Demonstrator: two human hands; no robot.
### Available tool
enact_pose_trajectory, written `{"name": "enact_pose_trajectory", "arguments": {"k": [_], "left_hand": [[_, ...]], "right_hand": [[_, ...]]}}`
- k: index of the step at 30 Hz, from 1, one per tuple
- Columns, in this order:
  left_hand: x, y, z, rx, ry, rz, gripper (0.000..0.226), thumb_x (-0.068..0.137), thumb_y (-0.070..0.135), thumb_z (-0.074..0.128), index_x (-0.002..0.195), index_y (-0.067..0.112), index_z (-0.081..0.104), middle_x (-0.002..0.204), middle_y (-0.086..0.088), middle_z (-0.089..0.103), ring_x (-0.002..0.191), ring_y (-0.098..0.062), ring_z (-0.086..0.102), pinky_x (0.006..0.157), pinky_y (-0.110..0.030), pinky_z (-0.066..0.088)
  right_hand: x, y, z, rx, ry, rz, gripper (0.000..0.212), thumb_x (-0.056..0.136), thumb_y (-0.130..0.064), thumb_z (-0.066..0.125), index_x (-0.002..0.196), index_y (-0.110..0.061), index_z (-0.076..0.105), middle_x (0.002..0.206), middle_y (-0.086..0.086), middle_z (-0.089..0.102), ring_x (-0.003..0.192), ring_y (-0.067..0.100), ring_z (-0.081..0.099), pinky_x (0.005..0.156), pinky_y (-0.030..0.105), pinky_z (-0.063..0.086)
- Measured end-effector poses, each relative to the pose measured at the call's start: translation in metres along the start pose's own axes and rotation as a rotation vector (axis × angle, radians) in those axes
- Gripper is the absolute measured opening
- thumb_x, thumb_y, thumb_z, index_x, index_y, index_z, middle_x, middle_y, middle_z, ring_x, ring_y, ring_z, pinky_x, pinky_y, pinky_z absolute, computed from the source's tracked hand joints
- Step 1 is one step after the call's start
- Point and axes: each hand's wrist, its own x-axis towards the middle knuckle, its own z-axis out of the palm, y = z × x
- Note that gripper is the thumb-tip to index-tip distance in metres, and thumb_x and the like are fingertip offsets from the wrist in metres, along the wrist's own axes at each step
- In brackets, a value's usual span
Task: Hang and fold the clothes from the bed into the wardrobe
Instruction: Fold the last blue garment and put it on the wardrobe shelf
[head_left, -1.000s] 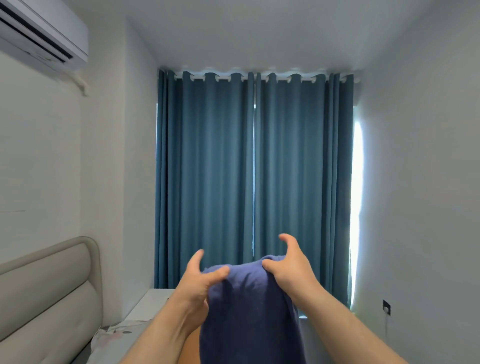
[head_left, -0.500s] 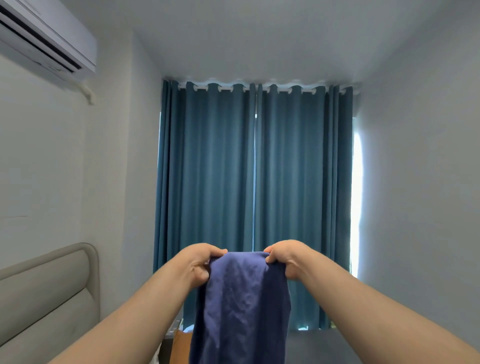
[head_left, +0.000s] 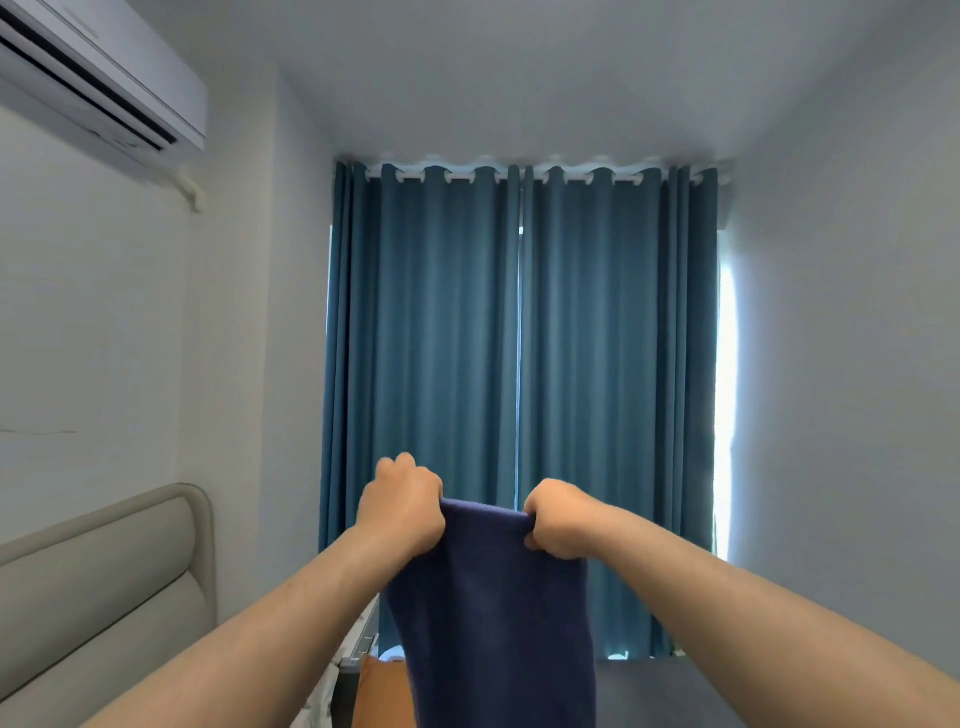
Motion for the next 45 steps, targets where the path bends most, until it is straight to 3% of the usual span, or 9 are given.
{"name": "enact_pose_trajectory", "arguments": {"k": [7,12,18,24,28,33,36,40,45], "left_hand": [[0.015,0.006,-0.018,-0.361,-0.173,-0.045,0.026,0.090,0.014,0.045,0.064,0.014,0.051,0.064,-0.003,0.051,0.060,-0.020,0.044,0.051,-0.025,0.031],[0.010,-0.010,-0.034,-1.293,-0.292,-0.316,0.027,0.096,0.011,0.052,0.069,0.006,0.057,0.057,-0.005,0.058,0.047,-0.017,0.053,0.044,-0.021,0.041],[0.001,0.002,-0.040,-1.688,-0.351,-0.393,0.033,0.102,0.019,0.045,0.076,0.002,0.058,0.050,-0.005,0.056,0.043,-0.017,0.054,0.049,-0.026,0.046],[0.000,0.002,-0.050,-1.554,-0.247,-0.377,0.036,0.105,0.022,0.039,0.075,0.007,0.053,0.049,-0.001,0.044,0.044,-0.015,0.043,0.047,-0.019,0.038],[-0.013,-0.016,-0.042,-1.854,-0.262,-0.451,0.056,0.100,0.051,0.034,0.073,0.006,0.054,0.049,-0.008,0.058,0.044,-0.020,0.058,0.058,-0.028,0.044],[-0.065,-0.024,0.049,-1.937,-0.422,-0.659,0.085,0.090,0.072,0.028,0.116,0.000,0.064,0.110,-0.027,0.068,0.084,-0.040,0.071,0.074,-0.043,0.054],[-0.089,-0.007,0.069,-2.002,-0.355,-0.492,0.058,0.087,0.053,0.041,0.079,0.011,0.079,0.122,-0.020,0.062,0.069,-0.020,0.072,0.056,-0.027,0.055],[-0.093,0.010,0.058,-2.128,-0.221,-0.033,0.092,0.093,0.067,0.013,0.139,-0.005,0.043,0.147,-0.026,0.038,0.139,-0.030,0.037,0.111,-0.037,0.032],[-0.088,-0.005,0.049,-2.094,-0.475,-0.247,0.077,0.052,0.026,0.092,0.114,-0.009,0.065,0.113,-0.030,0.065,0.103,-0.044,0.065,0.085,-0.049,0.054]], "right_hand": [[0.006,0.001,-0.023,-0.249,-0.010,0.095,0.018,0.088,-0.028,0.049,0.099,-0.020,0.061,0.105,0.005,0.059,0.094,0.027,0.050,0.077,0.034,0.044],[-0.013,0.008,-0.028,1.332,-0.046,0.002,0.019,0.091,-0.019,0.055,0.100,-0.007,0.067,0.070,0.010,0.062,0.069,0.021,0.058,0.073,0.031,0.049],[-0.045,0.011,0.031,1.919,-0.290,-0.168,0.065,0.083,-0.062,0.055,0.110,-0.006,0.073,0.116,0.021,0.068,0.106,0.033,0.066,0.096,0.045,0.047],[-0.064,0.010,0.101,1.727,-0.490,-0.441,0.089,0.072,-0.001,0.077,0.147,-0.020,0.033,0.144,0.018,0.047,0.133,0.034,0.045,0.112,0.047,0.034],[-0.063,0.001,0.093,1.807,-0.359,-0.279,0.075,0.056,0.000,0.075,0.129,-0.001,0.057,0.121,0.029,0.062,0.109,0.040,0.063,0.087,0.044,0.052],[-0.053,-0.006,0.060,1.838,-0.232,-0.041,0.032,0.069,-0.003,0.060,0.096,0.013,0.068,0.097,0.030,0.068,0.085,0.038,0.069,0.081,0.043,0.050],[-0.049,-0.001,0.054,1.782,-0.213,0.052,0.024,0.076,-0.006,0.059,0.088,0.013,0.068,0.089,0.027,0.069,0.076,0.036,0.070,0.078,0.043,0.048],[-0.047,0.002,0.050,1.706,-0.222,0.105,0.034,0.058,-0.008,0.071,0.086,0.011,0.072,0.094,0.026,0.069,0.082,0.036,0.068,0.084,0.044,0.050],[-0.047,0.002,0.047,1.643,-0.340,0.118,0.056,0.057,-0.006,0.079,0.110,0.011,0.067,0.110,0.028,0.067,0.099,0.039,0.066,0.097,0.046,0.048]]}}
